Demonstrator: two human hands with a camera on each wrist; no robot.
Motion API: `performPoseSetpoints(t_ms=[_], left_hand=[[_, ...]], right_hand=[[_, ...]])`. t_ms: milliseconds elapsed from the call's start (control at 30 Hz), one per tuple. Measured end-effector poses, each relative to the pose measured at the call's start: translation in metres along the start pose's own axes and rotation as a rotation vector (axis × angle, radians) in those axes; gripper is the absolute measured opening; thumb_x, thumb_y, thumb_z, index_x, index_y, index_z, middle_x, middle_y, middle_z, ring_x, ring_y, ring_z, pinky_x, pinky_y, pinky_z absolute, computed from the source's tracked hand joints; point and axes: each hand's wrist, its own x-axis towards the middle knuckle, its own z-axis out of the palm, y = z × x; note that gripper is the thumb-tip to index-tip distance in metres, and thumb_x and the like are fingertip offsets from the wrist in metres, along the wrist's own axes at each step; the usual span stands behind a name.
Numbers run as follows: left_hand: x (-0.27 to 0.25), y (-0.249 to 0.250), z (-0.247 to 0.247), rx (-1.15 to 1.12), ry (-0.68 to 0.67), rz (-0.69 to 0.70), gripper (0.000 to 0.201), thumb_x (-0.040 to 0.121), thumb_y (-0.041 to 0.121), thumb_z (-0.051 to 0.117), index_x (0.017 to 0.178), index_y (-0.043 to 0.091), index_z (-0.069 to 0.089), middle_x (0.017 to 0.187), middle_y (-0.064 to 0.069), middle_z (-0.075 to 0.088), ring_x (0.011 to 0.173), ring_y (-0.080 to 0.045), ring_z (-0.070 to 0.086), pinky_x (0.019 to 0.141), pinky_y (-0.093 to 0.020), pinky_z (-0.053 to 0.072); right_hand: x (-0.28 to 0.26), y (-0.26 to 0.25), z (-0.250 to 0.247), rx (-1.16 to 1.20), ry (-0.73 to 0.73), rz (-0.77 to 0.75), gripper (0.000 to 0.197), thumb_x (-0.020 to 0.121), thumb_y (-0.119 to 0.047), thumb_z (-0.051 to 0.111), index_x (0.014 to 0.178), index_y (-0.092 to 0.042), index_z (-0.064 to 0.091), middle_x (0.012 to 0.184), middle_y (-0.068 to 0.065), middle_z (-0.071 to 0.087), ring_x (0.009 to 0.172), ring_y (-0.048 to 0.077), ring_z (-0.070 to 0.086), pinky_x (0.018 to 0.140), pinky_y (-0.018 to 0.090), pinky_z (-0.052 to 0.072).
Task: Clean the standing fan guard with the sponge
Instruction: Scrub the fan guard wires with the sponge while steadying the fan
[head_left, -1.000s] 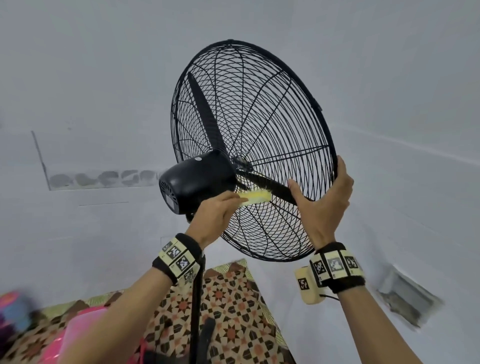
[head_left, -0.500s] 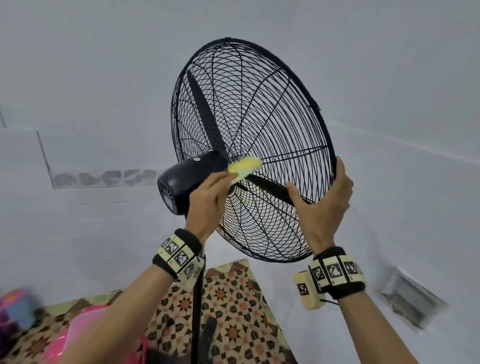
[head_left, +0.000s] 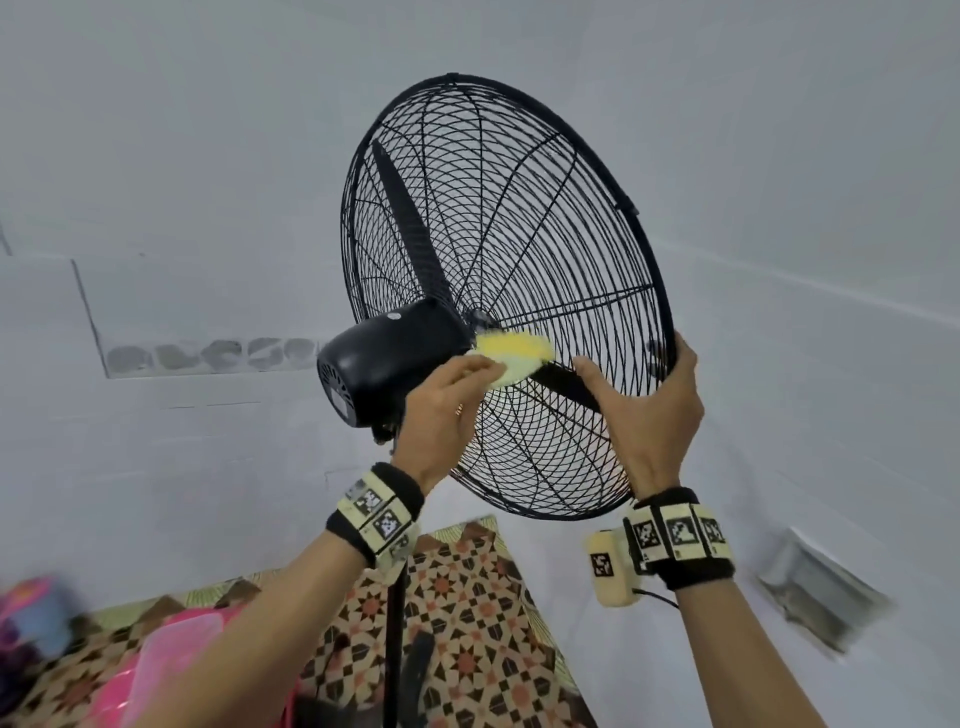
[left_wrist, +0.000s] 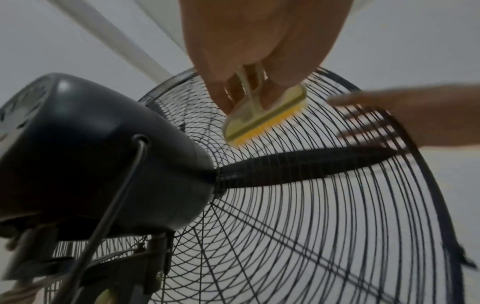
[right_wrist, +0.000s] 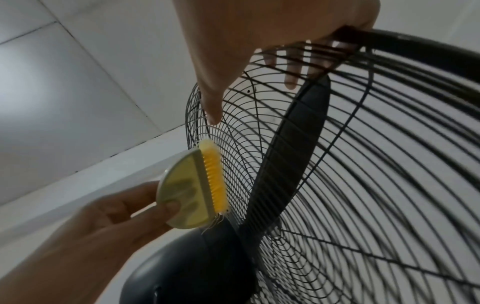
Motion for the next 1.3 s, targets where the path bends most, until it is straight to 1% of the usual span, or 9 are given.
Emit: performPoseSetpoints(t_ms=[133,267,333,500,700,900,967,1100,1300], left_hand=[[-0.028,0.001,0.01,-0.005,-0.173,0.0,0.03,0.102,0.006,0.057,0.126,0.011,0.075,0.122,-0.004,0.071,0.107,-0.019,0.069,0.091,-0.041,0.061],[-0.006,0.01,-0.004,0.0,0.054,-0.051,0.027,0.103,0.004,0.059,0.125,0.007,0.075,0.125,-0.007,0.071,0.105,-0.018,0.069,0.093,-0.03,0.059],[0.008,0.017,-0.002,0.003,0.085,-0.048,0.027,0.103,0.002,0.059,0.125,0.006,0.075,0.124,-0.007,0.07,0.106,-0.018,0.069,0.094,-0.028,0.057],[-0.031,0.02,0.014,0.019,-0.172,-0.017,0.03,0.102,0.008,0.056,0.125,0.011,0.075,0.123,-0.007,0.072,0.108,-0.02,0.069,0.093,-0.041,0.061],[0.004,0.022,0.003,0.018,0.113,-0.054,0.03,0.1,-0.003,0.064,0.127,0.007,0.074,0.125,-0.007,0.071,0.111,-0.019,0.069,0.097,-0.031,0.058],[-0.03,0.019,0.018,0.026,-0.137,0.043,0.031,0.098,-0.001,0.063,0.125,0.009,0.075,0.12,-0.008,0.073,0.107,-0.02,0.069,0.09,-0.042,0.061],[-0.024,0.023,0.011,0.022,-0.059,0.023,0.031,0.098,-0.003,0.064,0.125,0.007,0.074,0.122,-0.01,0.072,0.108,-0.022,0.069,0.091,-0.042,0.061],[0.021,0.031,-0.003,0.068,0.109,0.039,0.029,0.099,-0.004,0.065,0.124,0.005,0.075,0.123,-0.009,0.072,0.106,-0.021,0.069,0.093,-0.03,0.059],[-0.029,0.037,0.021,0.077,-0.173,0.076,0.029,0.099,0.001,0.062,0.125,0.008,0.074,0.119,-0.009,0.072,0.106,-0.022,0.068,0.088,-0.045,0.062]], right_hand=[[0.003,0.01,-0.004,-0.014,-0.018,-0.035,0.095,0.069,-0.075,0.081,0.143,-0.028,0.045,0.132,-0.009,0.061,0.122,0.015,0.058,0.107,0.055,0.048],[0.0,0.016,-0.008,0.076,-0.044,-0.054,0.09,0.073,-0.068,0.084,0.146,-0.032,0.044,0.128,-0.009,0.064,0.116,0.013,0.063,0.1,0.045,0.056],[-0.002,0.017,-0.006,0.111,-0.041,-0.061,0.089,0.075,-0.064,0.085,0.147,-0.032,0.045,0.129,-0.009,0.066,0.117,0.013,0.064,0.1,0.043,0.057],[0.0,0.021,-0.008,0.142,-0.025,-0.076,0.087,0.075,-0.062,0.085,0.147,-0.031,0.046,0.129,-0.008,0.065,0.117,0.012,0.063,0.099,0.043,0.057],[-0.001,0.024,-0.005,0.147,-0.041,-0.114,0.082,0.081,-0.061,0.08,0.147,-0.028,0.045,0.131,-0.007,0.064,0.119,0.011,0.063,0.101,0.039,0.056],[0.002,0.03,-0.004,0.187,0.001,-0.101,0.067,0.093,-0.059,0.062,0.146,-0.022,0.049,0.13,-0.003,0.067,0.119,0.012,0.062,0.104,0.043,0.052],[0.0,0.03,-0.005,0.191,-0.007,-0.125,0.064,0.094,-0.056,0.063,0.146,-0.021,0.048,0.131,-0.002,0.066,0.12,0.013,0.063,0.103,0.042,0.053],[-0.001,0.031,-0.001,0.219,-0.002,-0.146,0.062,0.096,-0.054,0.061,0.147,-0.02,0.049,0.134,0.0,0.066,0.123,0.016,0.062,0.104,0.042,0.053],[-0.001,0.037,-0.004,0.237,0.029,-0.165,0.052,0.106,-0.047,0.044,0.148,-0.018,0.05,0.137,0.001,0.065,0.125,0.015,0.061,0.104,0.042,0.051]])
